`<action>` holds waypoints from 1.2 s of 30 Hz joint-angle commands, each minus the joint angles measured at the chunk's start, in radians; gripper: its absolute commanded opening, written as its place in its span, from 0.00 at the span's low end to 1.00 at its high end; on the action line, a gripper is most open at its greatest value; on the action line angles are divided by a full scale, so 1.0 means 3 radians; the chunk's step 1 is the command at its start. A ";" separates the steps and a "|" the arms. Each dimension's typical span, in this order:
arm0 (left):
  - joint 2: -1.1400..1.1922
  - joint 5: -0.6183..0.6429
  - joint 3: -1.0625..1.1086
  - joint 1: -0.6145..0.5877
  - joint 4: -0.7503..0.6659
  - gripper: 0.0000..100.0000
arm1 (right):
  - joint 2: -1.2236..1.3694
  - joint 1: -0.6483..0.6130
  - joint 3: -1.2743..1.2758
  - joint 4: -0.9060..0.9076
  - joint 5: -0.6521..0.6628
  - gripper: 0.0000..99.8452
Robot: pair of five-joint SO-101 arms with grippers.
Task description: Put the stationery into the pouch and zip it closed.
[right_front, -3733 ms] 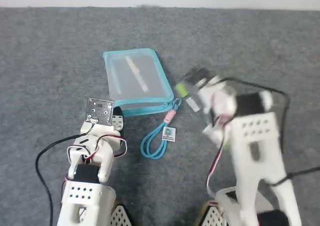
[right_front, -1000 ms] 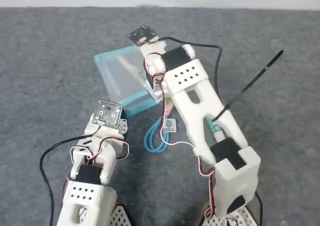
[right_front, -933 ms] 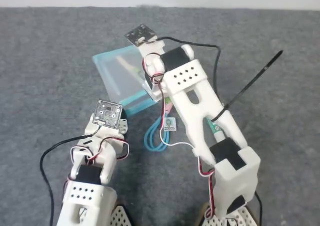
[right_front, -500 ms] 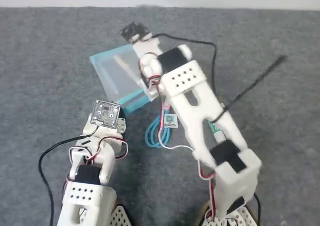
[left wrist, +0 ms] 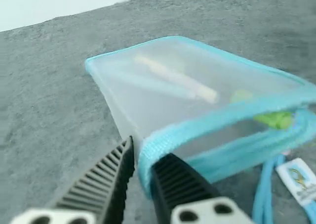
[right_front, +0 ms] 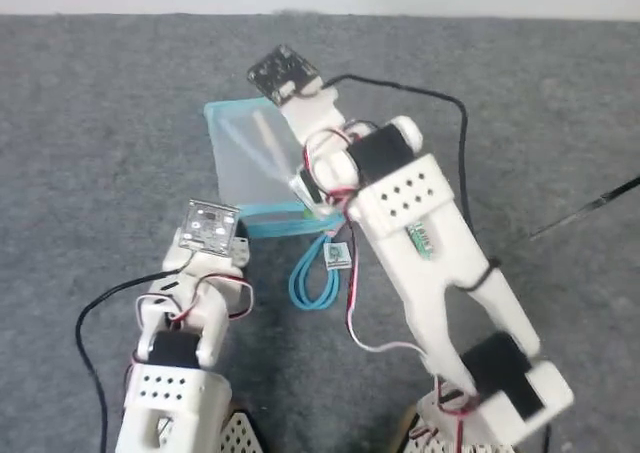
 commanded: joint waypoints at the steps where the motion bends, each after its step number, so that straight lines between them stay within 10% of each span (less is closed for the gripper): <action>1: -0.0082 0.0476 -0.0391 -0.0619 -0.0051 0.01 | -0.0586 0.0110 0.0604 -0.0284 0.0107 0.24; 8: -0.0082 -0.0066 -0.0243 0.0235 0.0118 0.01 | -0.1772 0.0320 0.2317 -0.1112 0.0199 0.24; 12: -0.0082 0.0215 -0.0504 -0.0389 0.0148 0.01 | -0.2094 0.0540 0.2859 -0.1077 0.0317 0.24; 16: -0.0082 0.0445 -0.0857 -0.0818 0.0573 0.01 | -0.2105 0.0923 0.3048 -0.0990 0.0322 0.24; 23: -0.0082 0.0358 -0.0734 0.0015 0.0736 0.01 | -0.1946 0.1015 0.3191 -0.1077 0.0327 0.24; 28: -0.0056 0.0256 -0.0754 -0.0286 0.0742 0.01 | -0.1823 0.1097 0.3191 -0.0806 0.0511 0.24; 36: -0.0082 -0.0072 -0.0586 0.0399 0.0946 0.01 | -0.1629 0.1644 0.3171 -0.0775 0.0742 0.24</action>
